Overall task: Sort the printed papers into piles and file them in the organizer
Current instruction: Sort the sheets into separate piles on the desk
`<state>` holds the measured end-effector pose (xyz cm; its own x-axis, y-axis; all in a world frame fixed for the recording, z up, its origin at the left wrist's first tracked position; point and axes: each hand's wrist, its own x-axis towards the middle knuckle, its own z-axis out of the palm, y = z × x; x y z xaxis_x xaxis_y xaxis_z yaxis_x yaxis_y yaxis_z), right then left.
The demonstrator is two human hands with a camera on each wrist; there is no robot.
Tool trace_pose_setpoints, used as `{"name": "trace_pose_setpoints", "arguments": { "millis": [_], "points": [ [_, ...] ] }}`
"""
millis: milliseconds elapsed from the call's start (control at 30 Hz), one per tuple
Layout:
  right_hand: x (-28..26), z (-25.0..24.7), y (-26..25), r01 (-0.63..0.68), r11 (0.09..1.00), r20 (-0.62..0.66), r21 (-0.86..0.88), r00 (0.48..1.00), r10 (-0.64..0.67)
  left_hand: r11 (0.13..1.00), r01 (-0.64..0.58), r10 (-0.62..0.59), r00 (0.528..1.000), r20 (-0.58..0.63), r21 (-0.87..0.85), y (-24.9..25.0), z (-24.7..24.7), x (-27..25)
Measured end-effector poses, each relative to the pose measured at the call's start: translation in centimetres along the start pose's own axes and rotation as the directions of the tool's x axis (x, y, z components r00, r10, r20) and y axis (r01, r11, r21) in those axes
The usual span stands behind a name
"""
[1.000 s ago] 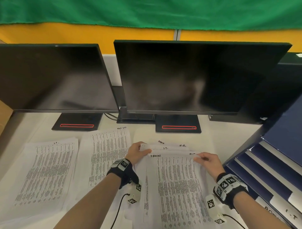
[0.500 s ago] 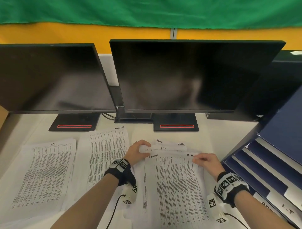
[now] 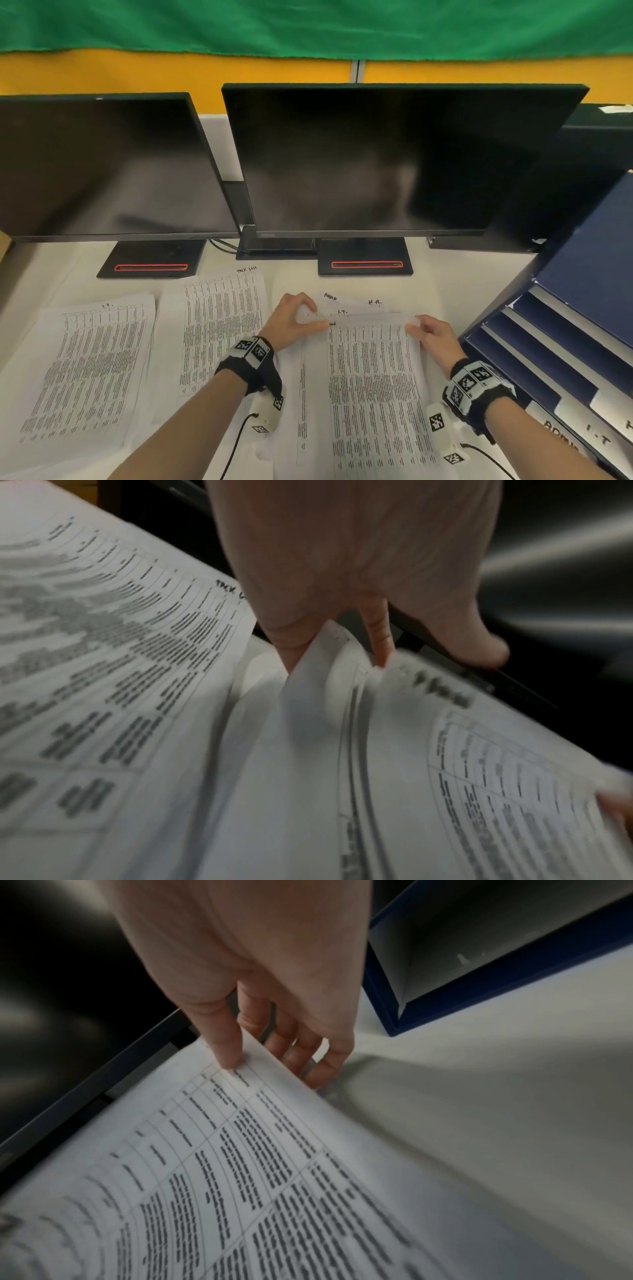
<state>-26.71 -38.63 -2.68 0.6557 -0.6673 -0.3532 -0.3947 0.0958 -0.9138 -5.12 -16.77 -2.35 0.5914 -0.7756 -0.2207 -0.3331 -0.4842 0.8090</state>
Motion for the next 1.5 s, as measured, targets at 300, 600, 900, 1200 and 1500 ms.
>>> {"name": "trace_pose_setpoints", "arguments": {
  "millis": [300,600,900,1200,1500],
  "points": [
    [0.2,0.0,0.2,-0.083,0.994,0.037,0.064,0.996,0.081,0.819,-0.183,0.24,0.97,-0.035,0.544,0.3,1.0,-1.1],
    [1.2,0.4,1.0,-0.082,0.996,0.02,0.024,0.997,0.081,0.988,-0.055,0.08,0.982,-0.171,0.147,1.7,0.7,-2.4],
    [0.5,0.5,0.4,0.074,0.965,0.183,-0.253,0.983,-0.027,0.998,-0.052,0.056,0.99,0.127,-0.035,0.3,1.5,-3.1],
    [0.2,0.6,0.7,0.13,0.916,0.269,-0.38,0.963,-0.025,0.99,0.126,-0.126,0.992,-0.009,0.054,0.6,-0.2,-0.4],
    [0.0,0.8,0.0,0.116,0.905,0.266,-0.41,0.964,-0.003,0.747,0.051,0.009,0.996,-0.086,0.663,0.6,0.3,0.8]
  ]
}}
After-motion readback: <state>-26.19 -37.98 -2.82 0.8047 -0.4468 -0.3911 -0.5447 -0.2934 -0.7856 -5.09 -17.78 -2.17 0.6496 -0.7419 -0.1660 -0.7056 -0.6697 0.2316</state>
